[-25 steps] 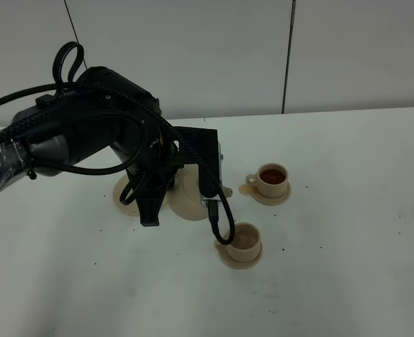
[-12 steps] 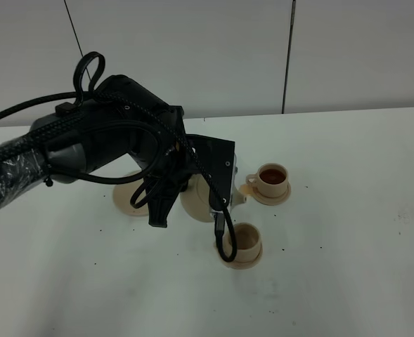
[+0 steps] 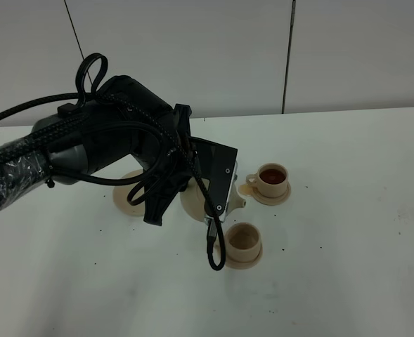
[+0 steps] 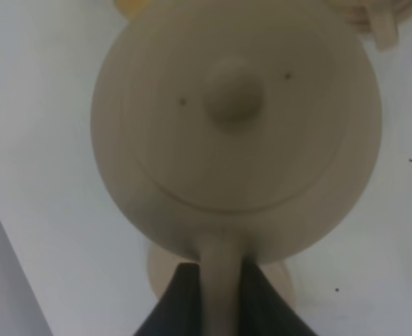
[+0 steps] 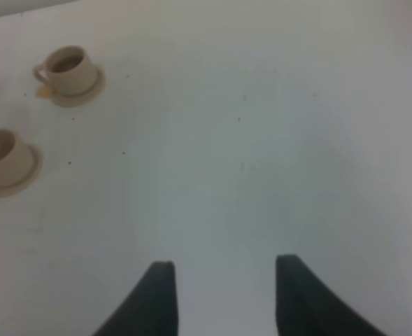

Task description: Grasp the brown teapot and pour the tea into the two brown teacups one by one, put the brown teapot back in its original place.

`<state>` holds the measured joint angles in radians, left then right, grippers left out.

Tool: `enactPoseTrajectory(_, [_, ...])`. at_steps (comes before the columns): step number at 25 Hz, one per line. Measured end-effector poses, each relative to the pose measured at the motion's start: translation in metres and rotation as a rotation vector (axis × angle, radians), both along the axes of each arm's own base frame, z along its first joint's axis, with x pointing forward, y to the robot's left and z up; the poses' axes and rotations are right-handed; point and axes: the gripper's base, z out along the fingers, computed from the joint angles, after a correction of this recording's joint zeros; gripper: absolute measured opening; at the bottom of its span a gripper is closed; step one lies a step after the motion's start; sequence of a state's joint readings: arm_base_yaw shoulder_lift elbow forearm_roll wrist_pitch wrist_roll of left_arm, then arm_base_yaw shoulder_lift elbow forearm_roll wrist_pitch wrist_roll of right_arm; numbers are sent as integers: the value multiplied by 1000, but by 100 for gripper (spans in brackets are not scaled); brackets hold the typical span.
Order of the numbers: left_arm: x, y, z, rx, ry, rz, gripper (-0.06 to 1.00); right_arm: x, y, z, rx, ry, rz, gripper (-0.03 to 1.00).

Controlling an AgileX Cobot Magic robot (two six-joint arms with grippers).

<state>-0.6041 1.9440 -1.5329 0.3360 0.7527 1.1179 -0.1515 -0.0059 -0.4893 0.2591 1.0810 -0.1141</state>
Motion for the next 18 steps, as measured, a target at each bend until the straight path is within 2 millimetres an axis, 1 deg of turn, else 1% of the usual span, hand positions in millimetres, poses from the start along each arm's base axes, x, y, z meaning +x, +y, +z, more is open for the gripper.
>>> enactPoseTrajectory(18, [2,2,1,61,-18,-93,17,0,0,0,0,0,0,33])
